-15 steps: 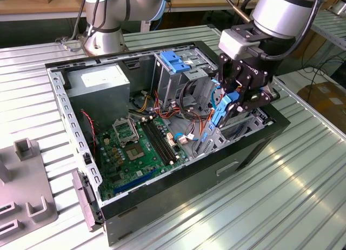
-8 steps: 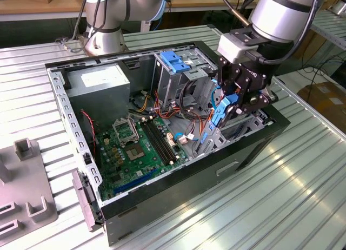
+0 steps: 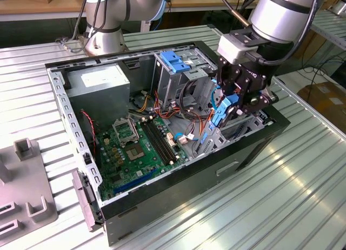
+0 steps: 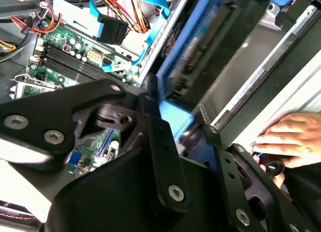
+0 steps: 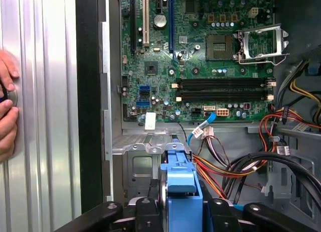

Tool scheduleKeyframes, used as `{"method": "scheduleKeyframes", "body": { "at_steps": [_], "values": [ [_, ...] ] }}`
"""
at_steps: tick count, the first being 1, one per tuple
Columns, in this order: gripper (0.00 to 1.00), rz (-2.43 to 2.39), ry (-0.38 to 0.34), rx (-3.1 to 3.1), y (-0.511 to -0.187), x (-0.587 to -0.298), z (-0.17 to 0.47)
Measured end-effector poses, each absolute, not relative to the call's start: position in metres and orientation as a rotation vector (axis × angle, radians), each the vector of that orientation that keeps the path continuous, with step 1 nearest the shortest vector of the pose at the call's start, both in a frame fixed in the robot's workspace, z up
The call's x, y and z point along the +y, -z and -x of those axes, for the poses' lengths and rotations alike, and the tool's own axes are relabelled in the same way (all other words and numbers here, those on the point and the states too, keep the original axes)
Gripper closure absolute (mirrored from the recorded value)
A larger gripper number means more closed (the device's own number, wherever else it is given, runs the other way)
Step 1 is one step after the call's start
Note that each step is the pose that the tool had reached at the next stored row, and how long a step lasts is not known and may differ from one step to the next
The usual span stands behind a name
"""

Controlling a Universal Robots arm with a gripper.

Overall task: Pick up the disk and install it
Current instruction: 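Insert the disk into the insertion slot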

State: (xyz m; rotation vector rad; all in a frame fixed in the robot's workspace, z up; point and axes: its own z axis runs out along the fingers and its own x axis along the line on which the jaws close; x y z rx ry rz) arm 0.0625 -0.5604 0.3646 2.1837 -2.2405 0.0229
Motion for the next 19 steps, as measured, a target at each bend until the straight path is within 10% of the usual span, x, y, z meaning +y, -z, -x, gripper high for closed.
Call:
{"method": "scheduleKeyframes", "body": {
  "at_steps": [8,14,19],
  "values": [
    [0.56,-2.184,-0.023,-2.241,-0.3643,-0.5604,-0.0625],
    [0.89,-2.184,-0.023,-2.241,-0.3642,-0.5604,-0.0625],
    [0.89,-2.184,-0.023,-2.241,-0.3642,-0.5604,-0.0626]
  ]
}}
